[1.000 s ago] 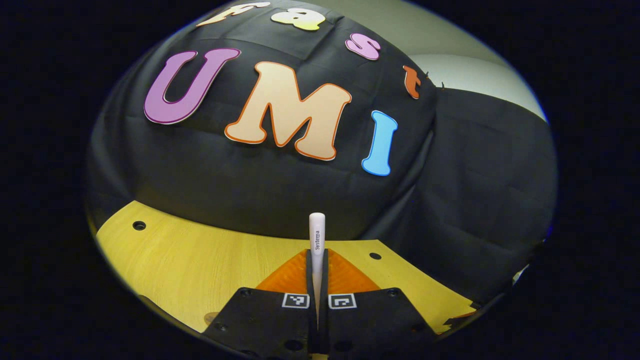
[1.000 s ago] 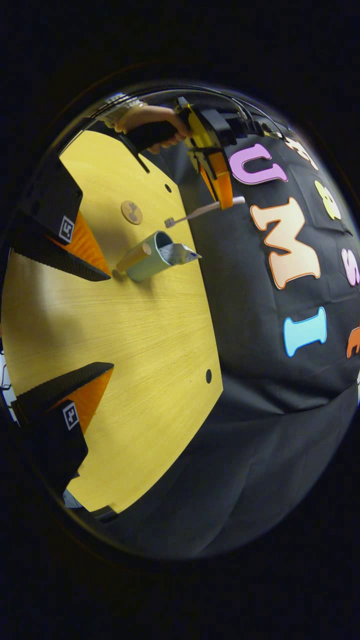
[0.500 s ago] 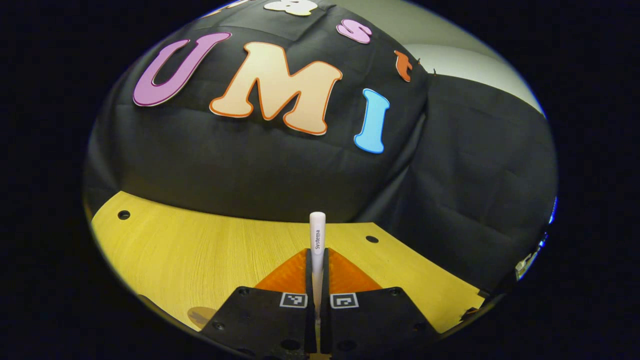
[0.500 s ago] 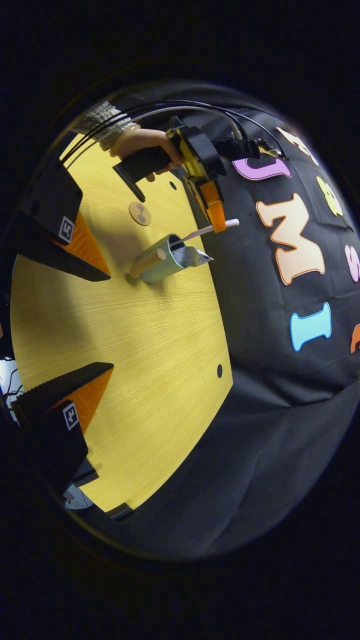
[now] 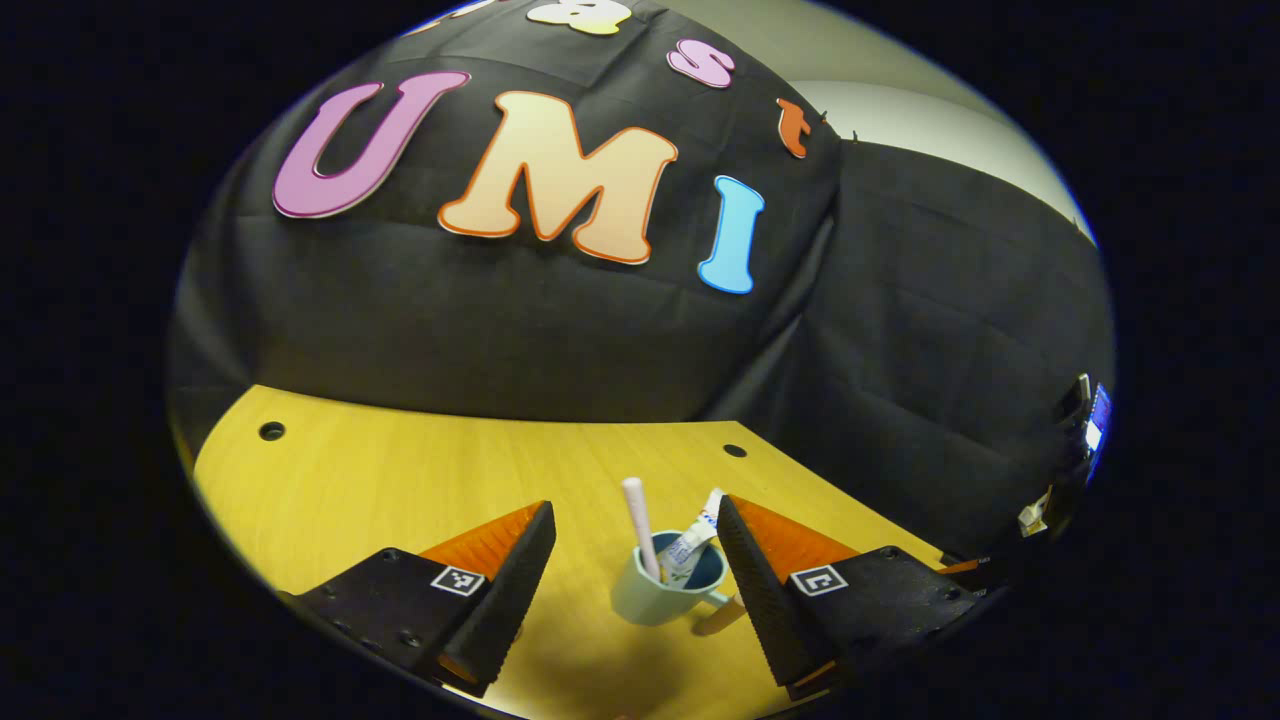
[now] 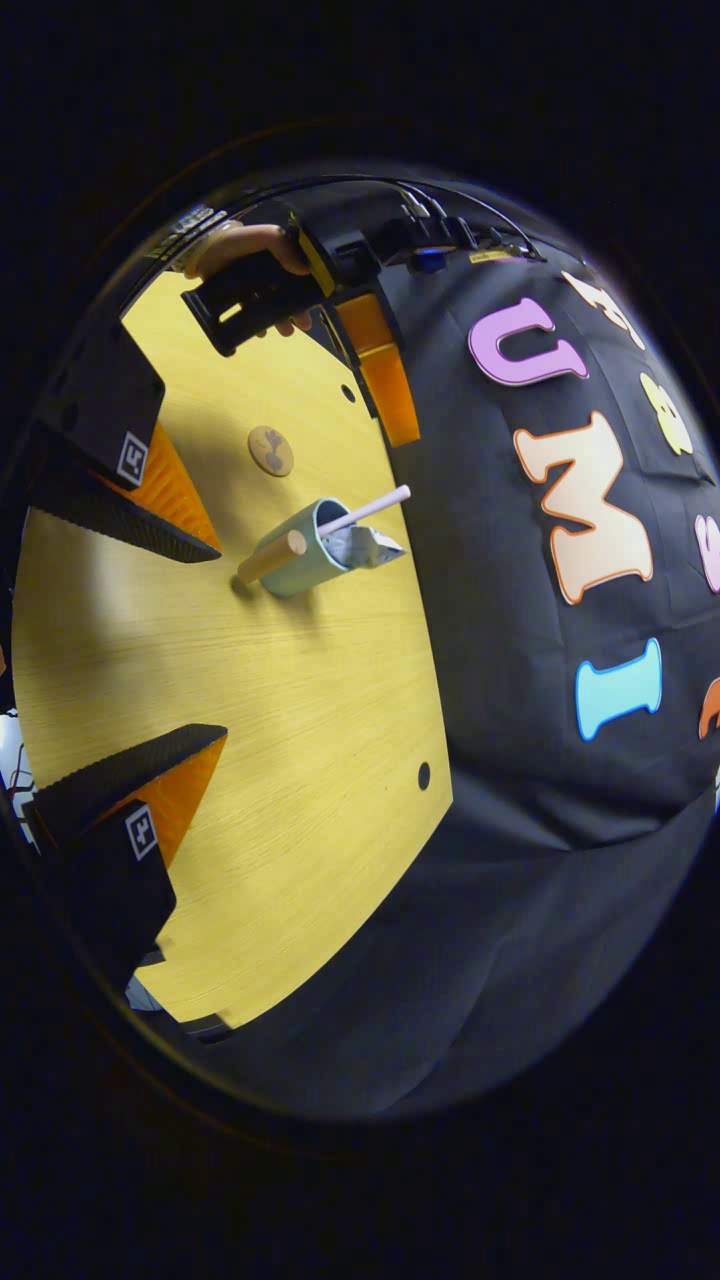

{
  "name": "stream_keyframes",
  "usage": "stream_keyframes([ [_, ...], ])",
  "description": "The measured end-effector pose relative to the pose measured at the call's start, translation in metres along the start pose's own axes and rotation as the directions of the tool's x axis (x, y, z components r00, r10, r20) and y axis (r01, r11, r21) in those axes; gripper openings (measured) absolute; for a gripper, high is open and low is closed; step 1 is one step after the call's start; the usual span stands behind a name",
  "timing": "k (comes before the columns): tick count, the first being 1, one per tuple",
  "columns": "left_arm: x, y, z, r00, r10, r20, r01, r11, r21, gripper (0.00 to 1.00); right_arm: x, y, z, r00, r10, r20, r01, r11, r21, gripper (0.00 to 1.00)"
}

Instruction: Put the toothbrush and toothpaste on the desktop into the cup, then pick up the cup and place it on the coaster on the desktop.

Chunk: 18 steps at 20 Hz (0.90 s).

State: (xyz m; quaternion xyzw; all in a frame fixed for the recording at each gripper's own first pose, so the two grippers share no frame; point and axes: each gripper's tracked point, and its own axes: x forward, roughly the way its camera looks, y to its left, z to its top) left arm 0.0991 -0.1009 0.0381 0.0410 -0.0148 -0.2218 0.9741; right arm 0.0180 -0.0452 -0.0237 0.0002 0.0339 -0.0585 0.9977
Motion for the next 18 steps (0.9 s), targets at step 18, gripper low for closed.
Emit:
stream_keyframes([
  [18,-0.161,0.121,-0.040,0.916,0.377,-0.138,-0.380,0.925,0.002,0.96,0.107,0.090,0.031,0.930,0.094,-0.356,-0.216,0.923,-0.319,0.99],
])
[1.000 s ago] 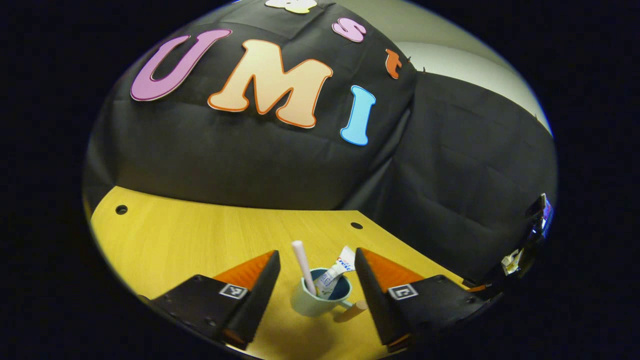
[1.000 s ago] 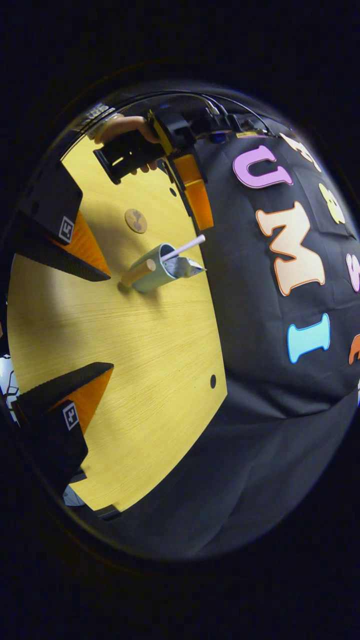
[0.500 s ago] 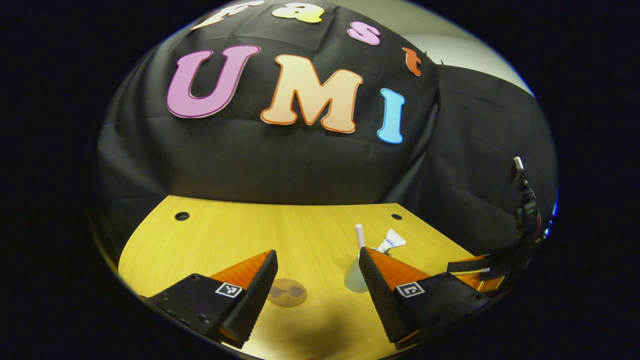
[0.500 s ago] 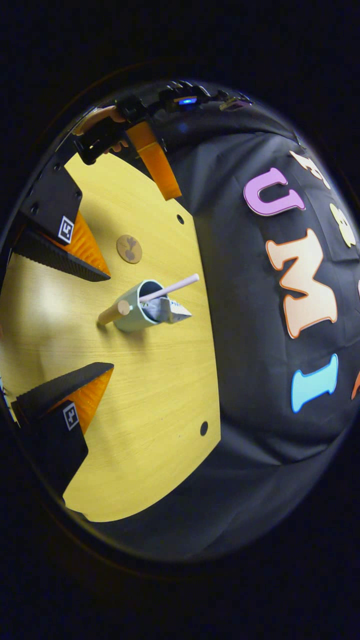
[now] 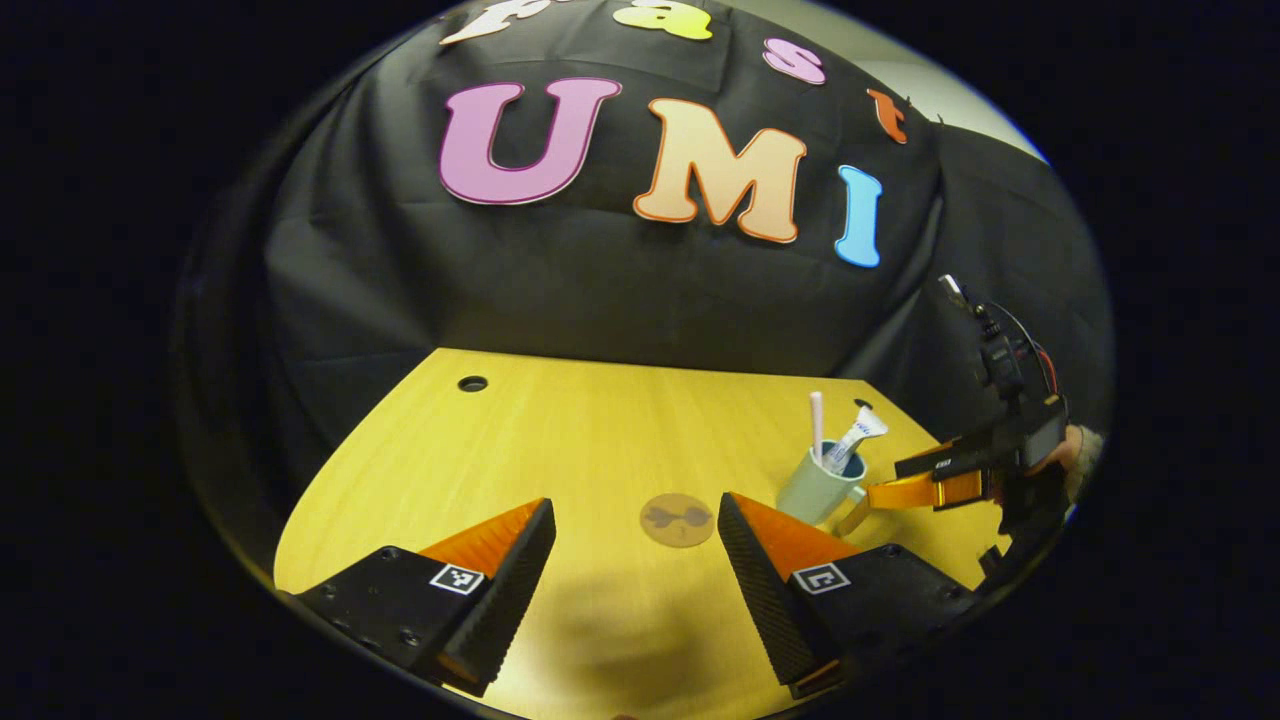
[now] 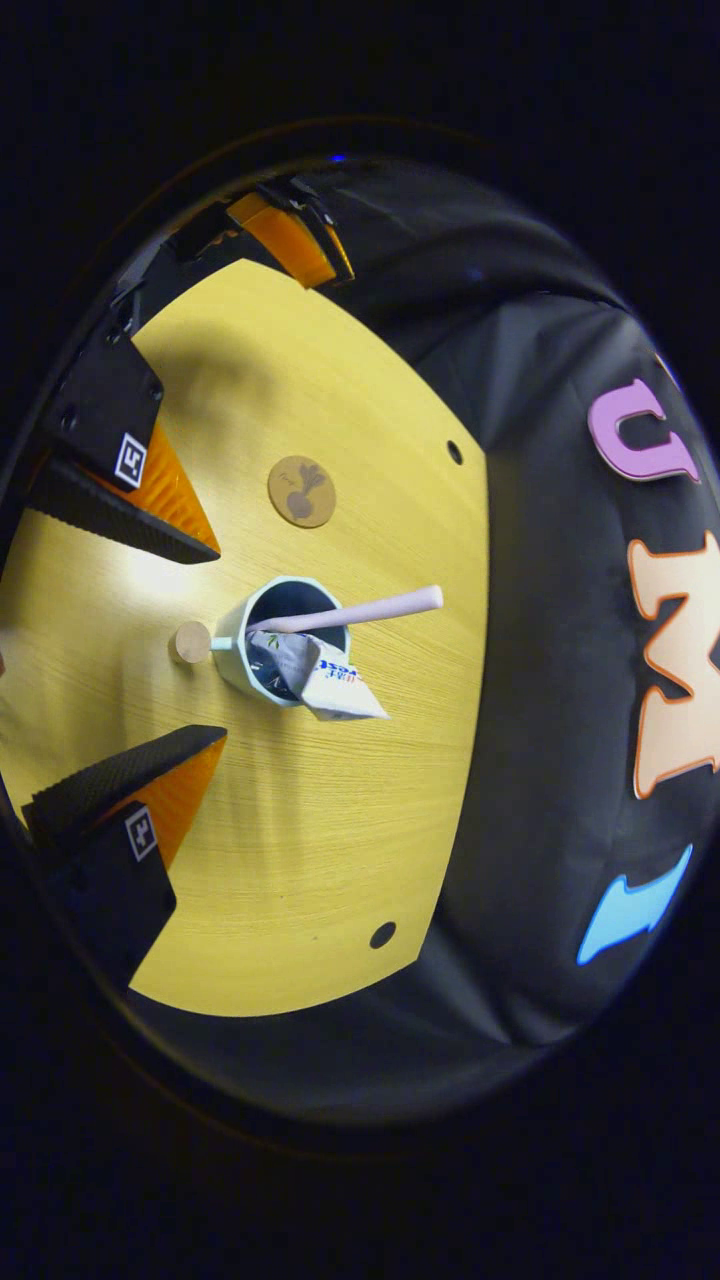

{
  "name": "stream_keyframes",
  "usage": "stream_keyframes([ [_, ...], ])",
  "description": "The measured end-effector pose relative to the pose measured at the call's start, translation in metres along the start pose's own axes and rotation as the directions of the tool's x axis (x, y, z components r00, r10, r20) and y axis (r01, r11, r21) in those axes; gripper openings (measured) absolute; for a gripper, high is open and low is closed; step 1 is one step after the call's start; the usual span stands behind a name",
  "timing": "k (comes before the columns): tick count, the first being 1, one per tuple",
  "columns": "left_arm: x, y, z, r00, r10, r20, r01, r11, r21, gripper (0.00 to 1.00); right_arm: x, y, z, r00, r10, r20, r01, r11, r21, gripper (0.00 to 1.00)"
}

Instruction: Put the toothbrush and toothpaste on the desktop into the cup, then pick up the cup and place it on the coaster on the desktop.

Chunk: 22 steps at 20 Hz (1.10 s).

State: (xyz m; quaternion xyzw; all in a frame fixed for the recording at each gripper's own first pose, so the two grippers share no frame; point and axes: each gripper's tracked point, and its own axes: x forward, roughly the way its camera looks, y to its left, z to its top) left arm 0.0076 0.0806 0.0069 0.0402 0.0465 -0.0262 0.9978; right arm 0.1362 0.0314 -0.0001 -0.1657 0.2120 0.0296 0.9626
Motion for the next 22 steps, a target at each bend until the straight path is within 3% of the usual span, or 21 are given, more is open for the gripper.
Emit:
stream_keyframes([
  [3,-0.012,0.021,-0.018,0.997,0.067,-0.034,-0.069,0.997,-0.043,0.95,0.021,-0.003,-0.003,0.993,-0.008,-0.122,0.003,0.999,-0.044,0.99],
  [7,-0.022,0.031,-0.039,0.992,0.097,-0.077,-0.106,0.987,-0.120,0.95,0.041,-0.006,-0.014,0.964,-0.015,-0.267,0.002,0.999,-0.050,0.94],
  [8,-0.022,0.032,-0.044,0.991,0.104,-0.088,-0.115,0.984,-0.136,0.95,0.045,-0.006,-0.014,0.957,-0.016,-0.289,0.004,0.999,-0.041,0.99],
  [10,-0.026,0.034,-0.052,0.987,0.110,-0.115,-0.128,0.978,-0.162,0.96,0.053,-0.006,-0.020,0.940,-0.008,-0.342,-0.001,1.000,-0.025,0.87],
  [11,-0.026,0.037,-0.054,0.987,0.114,-0.117,-0.133,0.977,-0.166,0.96,0.056,-0.007,-0.022,0.933,-0.013,-0.360,0.004,1.000,-0.028,0.86],
  [12,-0.025,0.038,-0.055,0.986,0.118,-0.119,-0.137,0.976,-0.167,0.96,0.059,-0.007,-0.024,0.927,-0.015,-0.375,0.005,1.000,-0.029,0.73],
  [15,-0.024,0.038,-0.056,0.985,0.118,-0.122,-0.138,0.975,-0.174,0.96,0.065,-0.005,-0.032,0.907,0.003,-0.422,-0.003,1.000,-0.001,0.53],
  [18,-0.023,0.036,-0.059,0.985,0.110,-0.136,-0.134,0.973,-0.188,0.96,0.063,-0.006,-0.033,0.903,-0.004,-0.431,0.003,1.000,-0.002,0.30],
  [22,-0.021,0.031,-0.059,0.986,0.088,-0.140,-0.116,0.971,-0.210,0.96,0.063,-0.004,-0.032,0.904,-0.008,-0.427,0.001,1.000,-0.016,0.26],
])
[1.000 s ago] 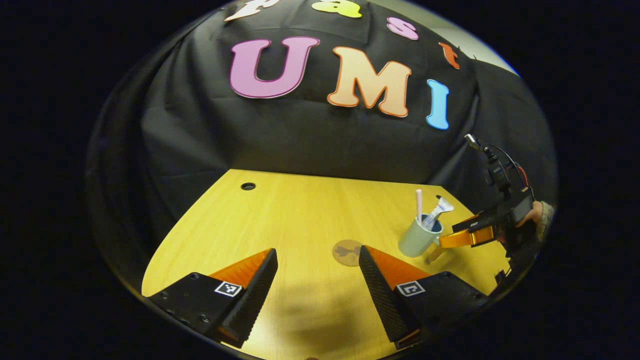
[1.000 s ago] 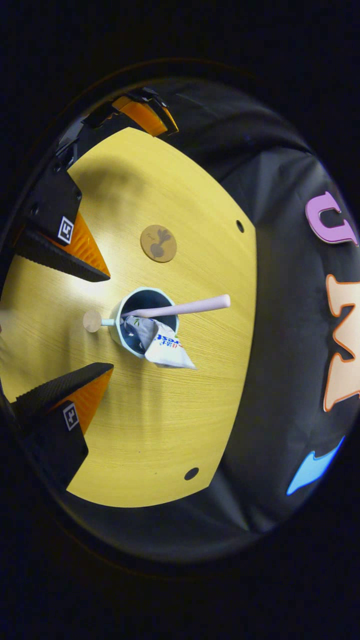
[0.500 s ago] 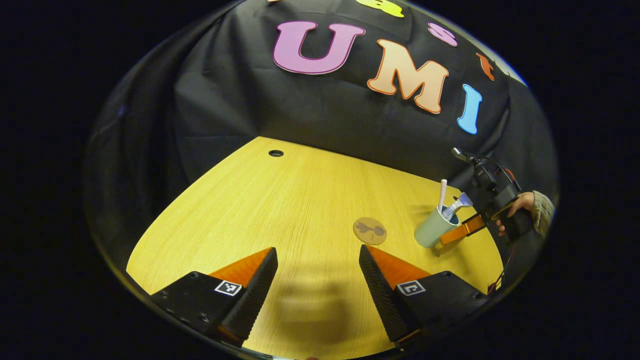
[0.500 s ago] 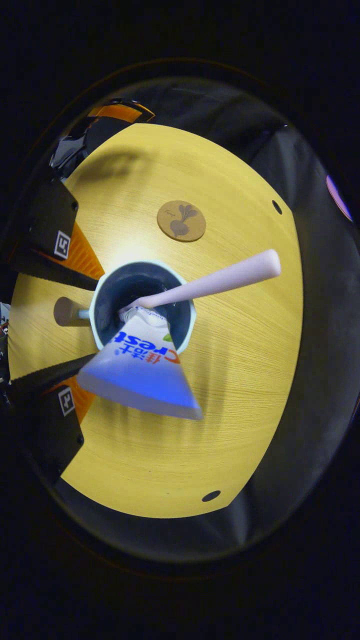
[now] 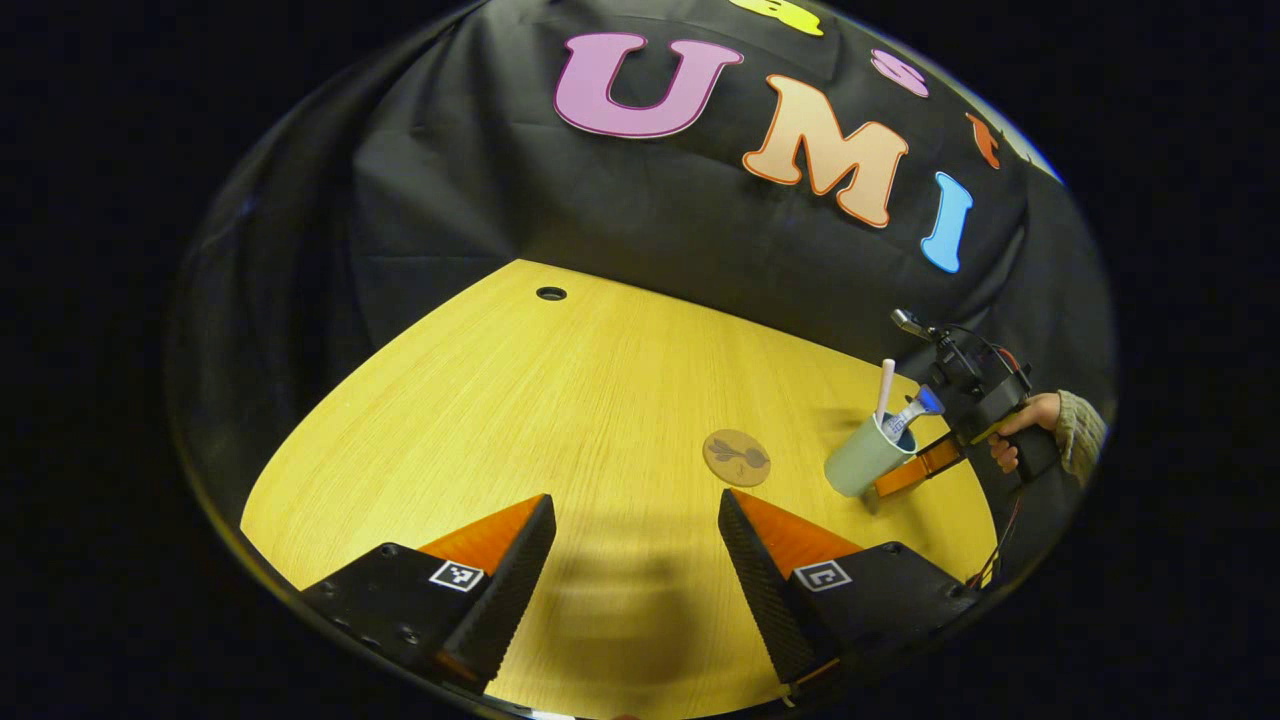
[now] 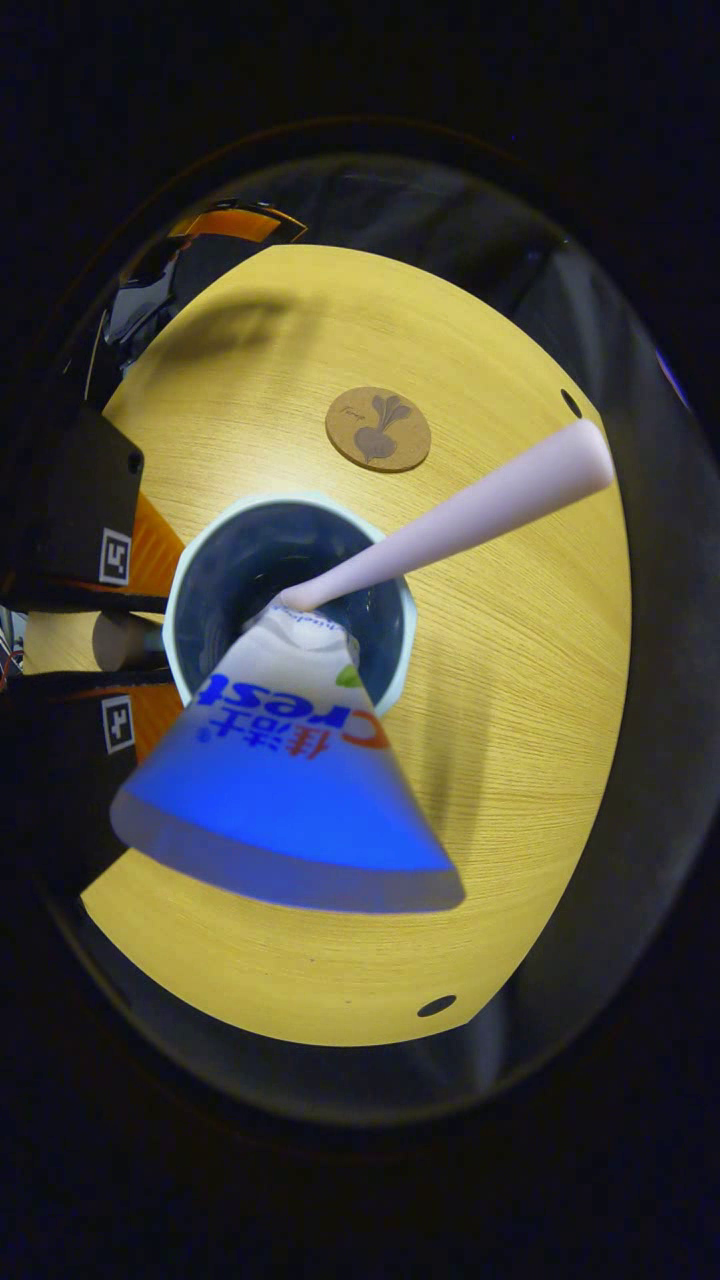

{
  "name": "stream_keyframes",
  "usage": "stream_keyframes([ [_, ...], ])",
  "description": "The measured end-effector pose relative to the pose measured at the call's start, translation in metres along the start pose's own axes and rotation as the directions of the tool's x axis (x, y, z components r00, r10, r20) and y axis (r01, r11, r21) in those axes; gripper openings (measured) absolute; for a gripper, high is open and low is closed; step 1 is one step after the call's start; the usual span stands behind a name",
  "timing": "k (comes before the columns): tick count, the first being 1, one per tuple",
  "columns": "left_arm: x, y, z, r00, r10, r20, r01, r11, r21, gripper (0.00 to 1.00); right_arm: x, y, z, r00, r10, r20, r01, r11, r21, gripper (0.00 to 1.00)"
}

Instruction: Put the toothbrush and toothpaste on the desktop into the cup, then pick up the cup and place it on the coaster on the desktop.

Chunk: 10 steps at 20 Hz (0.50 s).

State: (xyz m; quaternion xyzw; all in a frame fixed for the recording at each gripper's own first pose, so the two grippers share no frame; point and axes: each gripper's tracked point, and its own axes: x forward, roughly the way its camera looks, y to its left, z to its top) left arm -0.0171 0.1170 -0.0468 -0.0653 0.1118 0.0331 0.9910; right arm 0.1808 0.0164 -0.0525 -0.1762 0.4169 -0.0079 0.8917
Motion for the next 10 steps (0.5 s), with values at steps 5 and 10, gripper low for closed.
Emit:
stream_keyframes([
  [5,0.001,-0.010,-0.007,1.000,-0.029,-0.006,0.029,1.000,0.011,0.96,-0.014,0.023,0.009,0.999,0.024,0.041,-0.023,0.999,-0.036,0.25],
  [10,0.002,-0.016,-0.016,0.998,-0.059,-0.033,0.059,0.998,0.002,0.95,-0.047,0.063,0.042,0.993,0.071,0.092,-0.059,0.990,-0.125,0.25],
])
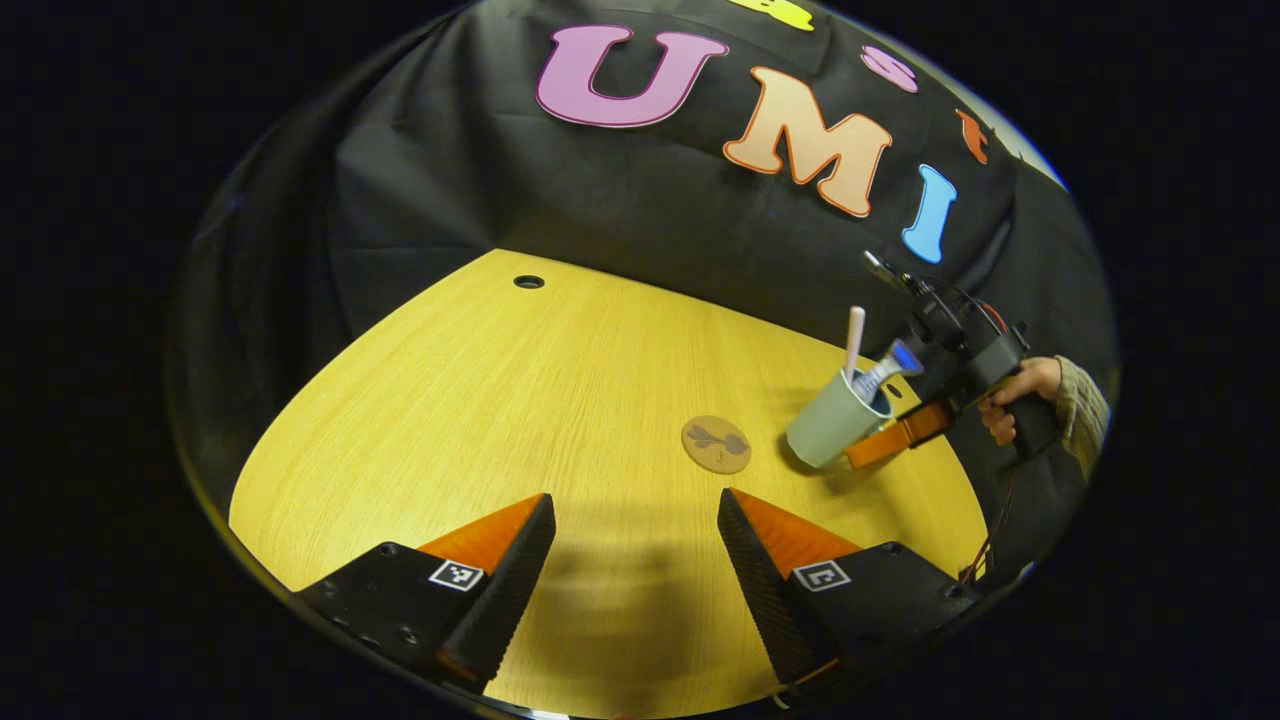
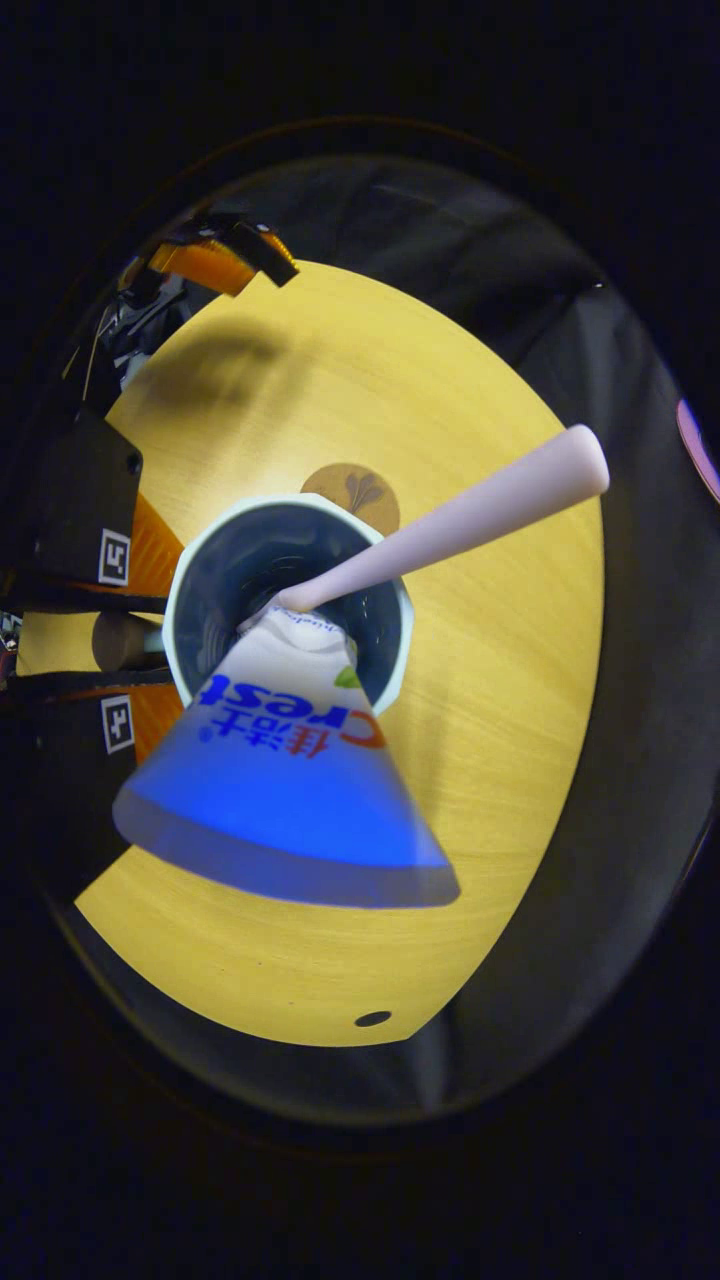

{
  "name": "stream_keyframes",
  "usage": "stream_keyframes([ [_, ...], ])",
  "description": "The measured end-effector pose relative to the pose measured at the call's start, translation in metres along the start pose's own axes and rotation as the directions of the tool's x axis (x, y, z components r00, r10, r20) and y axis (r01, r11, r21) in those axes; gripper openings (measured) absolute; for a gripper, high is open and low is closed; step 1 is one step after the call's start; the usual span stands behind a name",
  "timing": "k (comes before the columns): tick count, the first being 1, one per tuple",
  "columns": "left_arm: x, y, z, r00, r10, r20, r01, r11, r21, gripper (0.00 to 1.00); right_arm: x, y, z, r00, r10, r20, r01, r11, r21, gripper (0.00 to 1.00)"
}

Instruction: Put the toothbrush and toothpaste on the desktop into the cup, then pick up the cup and place it on the coaster on the desktop.

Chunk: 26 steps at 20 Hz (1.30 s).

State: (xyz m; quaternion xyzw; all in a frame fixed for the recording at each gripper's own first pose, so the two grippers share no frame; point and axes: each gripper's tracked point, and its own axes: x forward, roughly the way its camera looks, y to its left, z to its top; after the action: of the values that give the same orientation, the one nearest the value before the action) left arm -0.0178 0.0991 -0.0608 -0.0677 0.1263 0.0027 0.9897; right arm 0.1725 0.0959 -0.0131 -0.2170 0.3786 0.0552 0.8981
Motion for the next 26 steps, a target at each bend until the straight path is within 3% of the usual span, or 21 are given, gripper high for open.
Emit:
stream_keyframes([
  [3,0.000,0.001,-0.002,1.000,-0.008,-0.014,0.008,1.000,-0.011,0.95,-0.011,0.011,0.031,1.000,0.027,0.001,-0.027,0.999,-0.039,0.25],
  [9,-0.002,0.003,-0.006,0.999,0.002,-0.034,-0.003,1.000,-0.014,0.96,0.014,0.038,0.025,0.999,0.037,-0.038,-0.041,0.993,-0.109,0.25],
  [13,-0.001,0.003,-0.003,1.000,0.007,-0.029,-0.008,0.999,-0.038,0.96,0.019,0.062,0.027,0.999,-0.002,-0.055,-0.005,0.991,-0.130,0.25],
  [21,-0.002,0.004,-0.005,0.999,0.013,-0.049,-0.016,0.998,-0.054,0.96,0.027,0.051,0.029,0.997,-0.001,-0.080,-0.008,0.993,-0.122,0.24],
  [25,-0.004,0.001,-0.005,0.999,0.000,-0.050,-0.003,0.999,-0.051,0.96,0.001,0.056,0.024,0.996,0.062,-0.060,-0.068,0.993,-0.102,0.30],
  [26,-0.004,0.001,-0.004,0.999,-0.004,-0.051,0.001,0.999,-0.051,0.96,-0.006,0.055,0.027,0.997,0.073,-0.040,-0.076,0.993,-0.095,0.58],
])
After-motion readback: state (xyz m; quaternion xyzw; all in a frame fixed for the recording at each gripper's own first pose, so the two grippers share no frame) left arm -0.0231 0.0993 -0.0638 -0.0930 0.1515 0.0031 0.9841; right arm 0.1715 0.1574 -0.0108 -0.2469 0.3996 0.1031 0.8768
